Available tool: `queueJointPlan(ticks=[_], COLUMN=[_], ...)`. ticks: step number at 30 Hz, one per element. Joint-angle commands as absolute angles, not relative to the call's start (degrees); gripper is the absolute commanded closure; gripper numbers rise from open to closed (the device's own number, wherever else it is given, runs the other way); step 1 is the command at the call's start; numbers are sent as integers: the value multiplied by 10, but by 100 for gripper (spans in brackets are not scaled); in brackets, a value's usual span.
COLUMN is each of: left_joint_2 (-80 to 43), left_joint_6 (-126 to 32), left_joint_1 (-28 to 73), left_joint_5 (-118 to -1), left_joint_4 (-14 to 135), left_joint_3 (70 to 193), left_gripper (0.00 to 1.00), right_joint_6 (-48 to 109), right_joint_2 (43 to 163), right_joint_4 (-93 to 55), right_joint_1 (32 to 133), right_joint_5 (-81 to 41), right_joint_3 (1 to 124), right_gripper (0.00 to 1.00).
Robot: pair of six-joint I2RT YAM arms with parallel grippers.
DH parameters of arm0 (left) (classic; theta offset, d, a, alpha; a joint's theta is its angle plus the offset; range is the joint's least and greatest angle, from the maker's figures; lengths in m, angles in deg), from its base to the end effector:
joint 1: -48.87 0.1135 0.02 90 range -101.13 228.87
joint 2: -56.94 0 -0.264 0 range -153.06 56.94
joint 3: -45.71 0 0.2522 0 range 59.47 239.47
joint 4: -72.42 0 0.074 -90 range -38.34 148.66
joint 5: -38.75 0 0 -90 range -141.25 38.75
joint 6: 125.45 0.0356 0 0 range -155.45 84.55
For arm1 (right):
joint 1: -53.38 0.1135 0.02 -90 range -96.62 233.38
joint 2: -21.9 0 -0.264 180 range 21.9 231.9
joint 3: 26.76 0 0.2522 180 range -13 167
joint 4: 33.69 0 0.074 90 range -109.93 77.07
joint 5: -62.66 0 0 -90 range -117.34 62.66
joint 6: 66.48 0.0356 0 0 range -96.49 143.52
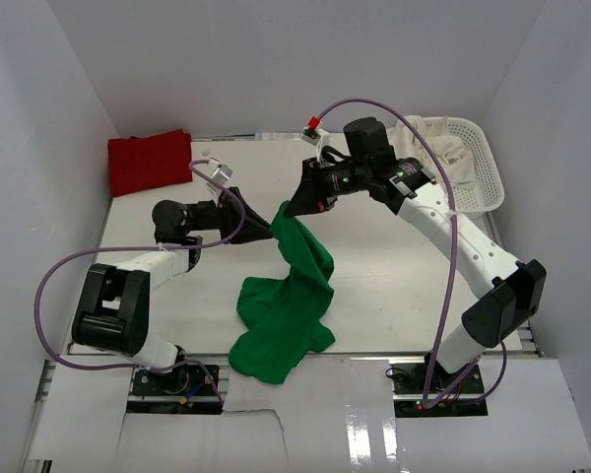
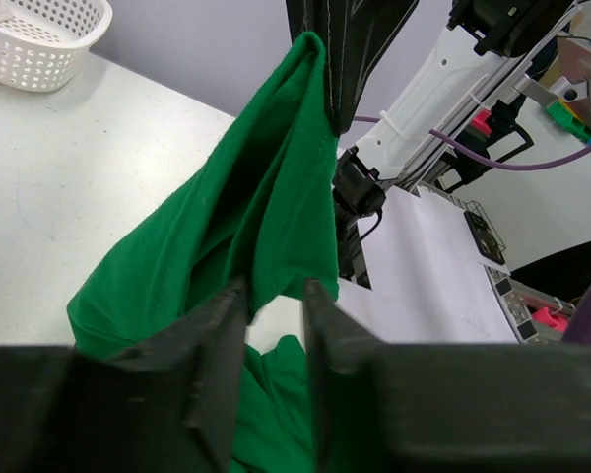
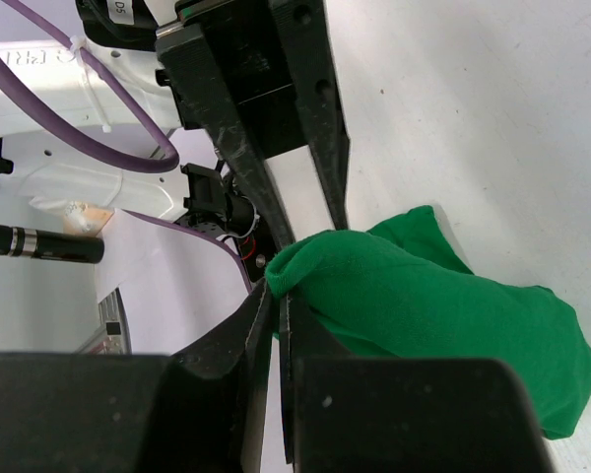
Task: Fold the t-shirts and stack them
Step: Flatten out the tshirt
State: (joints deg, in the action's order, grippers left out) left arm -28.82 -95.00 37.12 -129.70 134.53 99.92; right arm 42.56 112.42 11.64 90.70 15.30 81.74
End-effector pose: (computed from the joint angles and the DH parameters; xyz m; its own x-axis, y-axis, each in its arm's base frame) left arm 0.2722 -0.0922 0.2861 -0.4949 -0.0734 -0.8658 0.8684 -0.0770 -0.4899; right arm 0.2647 0.2321 0.4093 -0.6470 -0.1914 -0.7381 -0.7547 0.2991 0.5839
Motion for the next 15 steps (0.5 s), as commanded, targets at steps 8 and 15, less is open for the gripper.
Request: queueJointPlan(ticks=[8,15], left_joint_2=[-289,-318], left_joint_6=[-942,-948], left_joint_1=[362,350], left_joint_5=[-1297,-1332], left_joint_4=[1433,1414], left_joint_3=[1025,1068], left_gripper=[78,100], right_joint_6=[429,429], right_joint_2=[1124,1123], right_joint_4=[98,93], right_joint_1=[913,913], right_joint_5=[168,167], right_joint_3=[823,814], right_gripper=[92,92])
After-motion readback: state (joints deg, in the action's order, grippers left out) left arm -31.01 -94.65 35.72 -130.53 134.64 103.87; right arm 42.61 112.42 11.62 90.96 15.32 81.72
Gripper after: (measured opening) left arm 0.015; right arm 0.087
